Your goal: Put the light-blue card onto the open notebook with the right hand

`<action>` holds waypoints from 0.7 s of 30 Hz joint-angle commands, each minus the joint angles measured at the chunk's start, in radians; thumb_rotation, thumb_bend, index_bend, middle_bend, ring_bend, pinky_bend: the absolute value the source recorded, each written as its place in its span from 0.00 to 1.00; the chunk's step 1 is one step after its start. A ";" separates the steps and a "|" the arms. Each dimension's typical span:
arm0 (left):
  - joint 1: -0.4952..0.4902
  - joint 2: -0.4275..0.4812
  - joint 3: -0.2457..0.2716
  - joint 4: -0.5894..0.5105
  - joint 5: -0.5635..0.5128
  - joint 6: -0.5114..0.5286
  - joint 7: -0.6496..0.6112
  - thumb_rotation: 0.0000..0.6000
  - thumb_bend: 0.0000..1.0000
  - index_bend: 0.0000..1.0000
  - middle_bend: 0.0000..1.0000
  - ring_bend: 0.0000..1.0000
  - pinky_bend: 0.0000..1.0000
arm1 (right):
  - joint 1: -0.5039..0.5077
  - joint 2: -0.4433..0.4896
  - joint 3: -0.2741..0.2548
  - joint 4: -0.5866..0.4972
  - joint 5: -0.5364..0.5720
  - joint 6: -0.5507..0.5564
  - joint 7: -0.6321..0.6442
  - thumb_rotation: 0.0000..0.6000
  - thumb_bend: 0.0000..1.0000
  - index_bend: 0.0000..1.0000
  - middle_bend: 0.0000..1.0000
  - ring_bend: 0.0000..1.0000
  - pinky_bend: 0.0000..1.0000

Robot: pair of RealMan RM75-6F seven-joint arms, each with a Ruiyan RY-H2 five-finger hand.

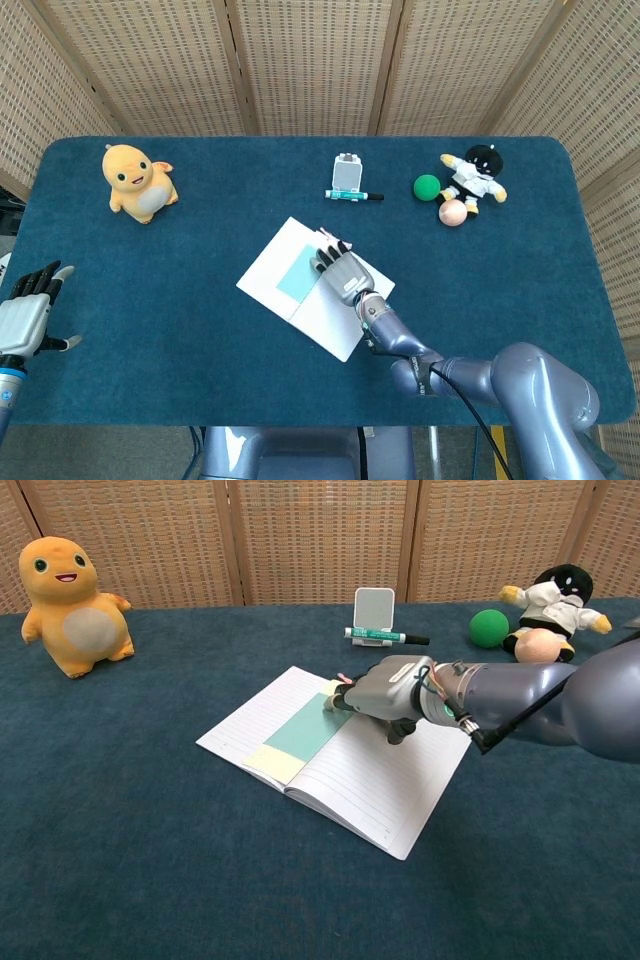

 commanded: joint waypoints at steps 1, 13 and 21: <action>0.000 0.000 0.000 0.001 -0.001 -0.001 0.000 1.00 0.00 0.00 0.00 0.00 0.00 | 0.002 0.002 0.003 -0.002 -0.005 -0.002 0.001 1.00 1.00 0.04 0.00 0.00 0.07; -0.003 -0.003 0.000 0.002 -0.006 -0.002 0.003 1.00 0.00 0.00 0.00 0.00 0.00 | -0.001 -0.007 0.005 0.005 -0.004 0.002 -0.002 1.00 1.00 0.04 0.00 0.00 0.07; -0.003 -0.003 0.002 0.003 -0.006 -0.002 0.003 1.00 0.00 0.00 0.00 0.00 0.00 | -0.004 -0.012 0.010 0.003 -0.008 0.013 -0.005 1.00 1.00 0.04 0.00 0.00 0.07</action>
